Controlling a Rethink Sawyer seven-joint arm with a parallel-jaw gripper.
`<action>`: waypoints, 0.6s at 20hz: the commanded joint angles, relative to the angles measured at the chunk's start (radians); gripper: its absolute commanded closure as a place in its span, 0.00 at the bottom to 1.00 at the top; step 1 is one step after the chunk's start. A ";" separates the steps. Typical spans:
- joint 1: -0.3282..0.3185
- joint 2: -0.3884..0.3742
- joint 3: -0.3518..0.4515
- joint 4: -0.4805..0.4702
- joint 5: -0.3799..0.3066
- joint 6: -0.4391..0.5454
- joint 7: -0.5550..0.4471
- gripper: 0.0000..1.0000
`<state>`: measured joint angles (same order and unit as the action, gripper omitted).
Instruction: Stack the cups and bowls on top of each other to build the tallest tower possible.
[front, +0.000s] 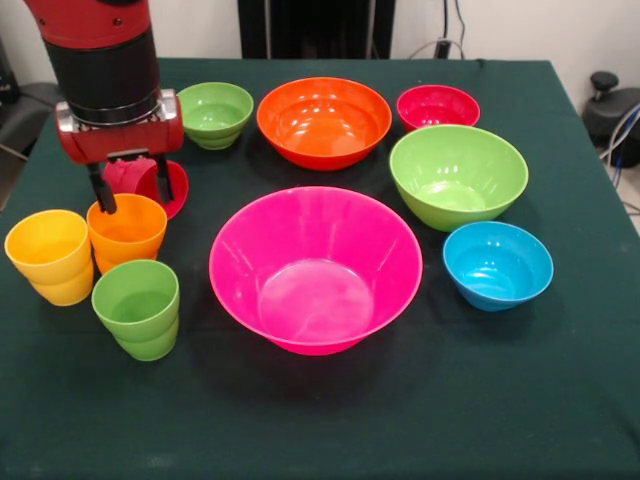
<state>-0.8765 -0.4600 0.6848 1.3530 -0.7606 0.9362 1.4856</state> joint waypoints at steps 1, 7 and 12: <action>0.023 0.021 -0.012 0.059 -0.088 -0.046 -0.266 0.00; 0.018 0.018 -0.015 0.088 -0.109 -0.083 -0.244 0.00; 0.028 0.024 -0.016 0.098 -0.120 -0.101 -0.239 0.00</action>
<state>-0.8784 -0.4620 0.6850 1.3920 -0.7882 0.8925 1.4856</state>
